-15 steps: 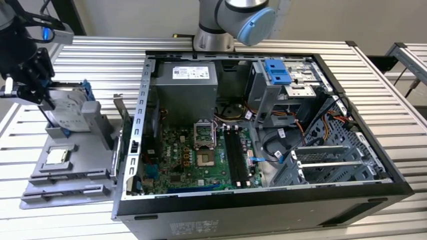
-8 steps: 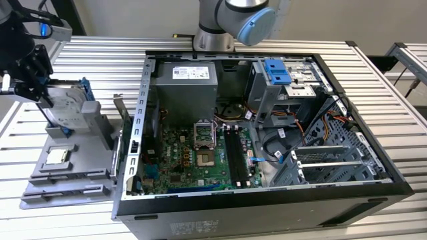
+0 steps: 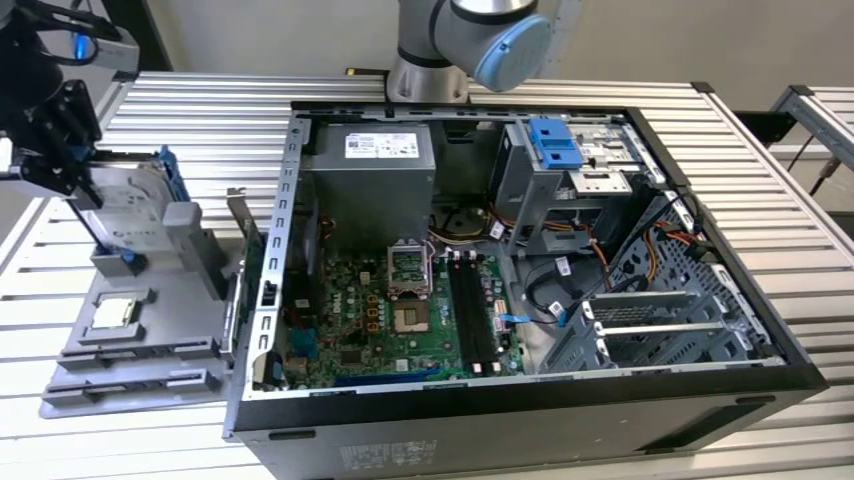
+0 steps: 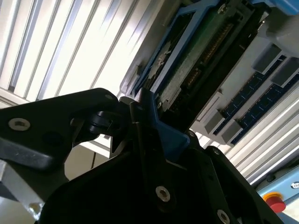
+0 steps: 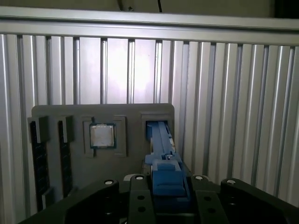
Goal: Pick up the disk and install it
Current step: 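Pick up the disk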
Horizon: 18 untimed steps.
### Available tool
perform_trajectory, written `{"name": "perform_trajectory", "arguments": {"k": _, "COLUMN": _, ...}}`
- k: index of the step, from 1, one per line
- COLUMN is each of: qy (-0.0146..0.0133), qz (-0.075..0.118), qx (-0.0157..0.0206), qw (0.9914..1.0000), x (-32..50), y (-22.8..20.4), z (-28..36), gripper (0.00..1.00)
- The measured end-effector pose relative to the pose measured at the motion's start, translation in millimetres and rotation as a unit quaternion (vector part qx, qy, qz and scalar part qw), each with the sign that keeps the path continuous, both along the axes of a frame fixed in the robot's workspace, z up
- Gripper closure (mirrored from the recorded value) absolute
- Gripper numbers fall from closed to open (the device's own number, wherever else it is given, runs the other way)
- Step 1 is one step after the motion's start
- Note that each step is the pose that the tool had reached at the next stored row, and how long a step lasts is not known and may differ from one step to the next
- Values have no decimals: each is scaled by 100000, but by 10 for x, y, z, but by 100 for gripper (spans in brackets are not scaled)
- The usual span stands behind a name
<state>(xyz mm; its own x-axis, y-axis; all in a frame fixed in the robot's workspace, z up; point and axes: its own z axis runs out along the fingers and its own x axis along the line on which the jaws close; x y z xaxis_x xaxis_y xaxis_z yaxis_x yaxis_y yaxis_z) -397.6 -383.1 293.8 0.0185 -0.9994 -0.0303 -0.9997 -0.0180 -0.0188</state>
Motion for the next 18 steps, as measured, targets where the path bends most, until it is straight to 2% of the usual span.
{"name": "perform_trajectory", "arguments": {"k": 4, "qy": -459, "qz": 39, "qx": 0, "qw": 99999, "x": -5, "y": 0, "z": 67, "gripper": 100}}
{"name": "perform_trajectory", "arguments": {"k": 8, "qy": -720, "qz": 58, "qx": 1, "qw": 99997, "x": -11, "y": 0, "z": 162, "gripper": 100}}
{"name": "perform_trajectory", "arguments": {"k": 18, "qy": -897, "qz": 96, "qx": 37, "qw": 99996, "x": -13, "y": 0, "z": 379, "gripper": 100}}
